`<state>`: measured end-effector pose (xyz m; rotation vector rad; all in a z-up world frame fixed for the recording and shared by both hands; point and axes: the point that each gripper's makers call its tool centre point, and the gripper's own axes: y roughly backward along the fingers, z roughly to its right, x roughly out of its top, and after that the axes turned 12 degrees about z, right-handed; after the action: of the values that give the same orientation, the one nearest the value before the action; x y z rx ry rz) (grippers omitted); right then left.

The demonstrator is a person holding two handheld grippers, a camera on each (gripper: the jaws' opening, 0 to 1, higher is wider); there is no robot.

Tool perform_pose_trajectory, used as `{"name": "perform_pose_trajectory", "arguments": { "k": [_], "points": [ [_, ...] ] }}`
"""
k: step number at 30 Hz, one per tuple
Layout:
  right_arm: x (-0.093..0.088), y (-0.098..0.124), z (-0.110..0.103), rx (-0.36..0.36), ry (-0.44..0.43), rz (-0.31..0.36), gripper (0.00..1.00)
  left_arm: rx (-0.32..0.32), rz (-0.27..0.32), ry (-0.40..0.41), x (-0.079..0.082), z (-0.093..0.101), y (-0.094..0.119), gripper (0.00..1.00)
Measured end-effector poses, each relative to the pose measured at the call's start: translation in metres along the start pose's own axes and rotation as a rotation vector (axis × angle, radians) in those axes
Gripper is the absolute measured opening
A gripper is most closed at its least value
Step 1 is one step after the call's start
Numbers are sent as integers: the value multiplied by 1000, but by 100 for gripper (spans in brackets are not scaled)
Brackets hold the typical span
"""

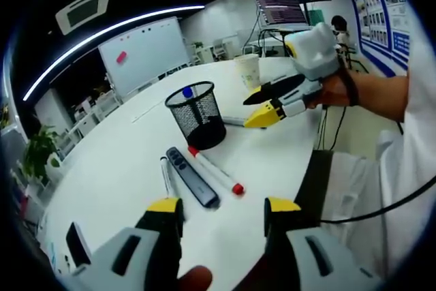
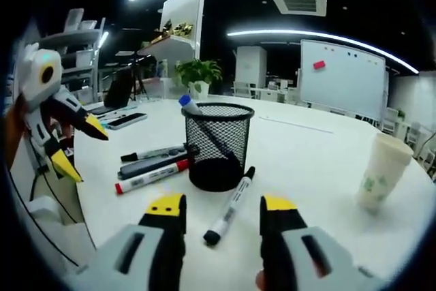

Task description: Place the scattered laser pointers and whiteboard markers into the pen holder and stack the scattered paper cups together

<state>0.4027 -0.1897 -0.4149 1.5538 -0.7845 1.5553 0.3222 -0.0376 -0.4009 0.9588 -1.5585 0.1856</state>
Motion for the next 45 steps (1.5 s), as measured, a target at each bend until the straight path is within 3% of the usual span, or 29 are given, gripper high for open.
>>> {"name": "perform_pose_trajectory", "arguments": {
  "k": [45],
  "points": [
    [-18,9,5,-48,-36,-49,38,-7,-3,-2,2,3,-1,49]
  ]
}}
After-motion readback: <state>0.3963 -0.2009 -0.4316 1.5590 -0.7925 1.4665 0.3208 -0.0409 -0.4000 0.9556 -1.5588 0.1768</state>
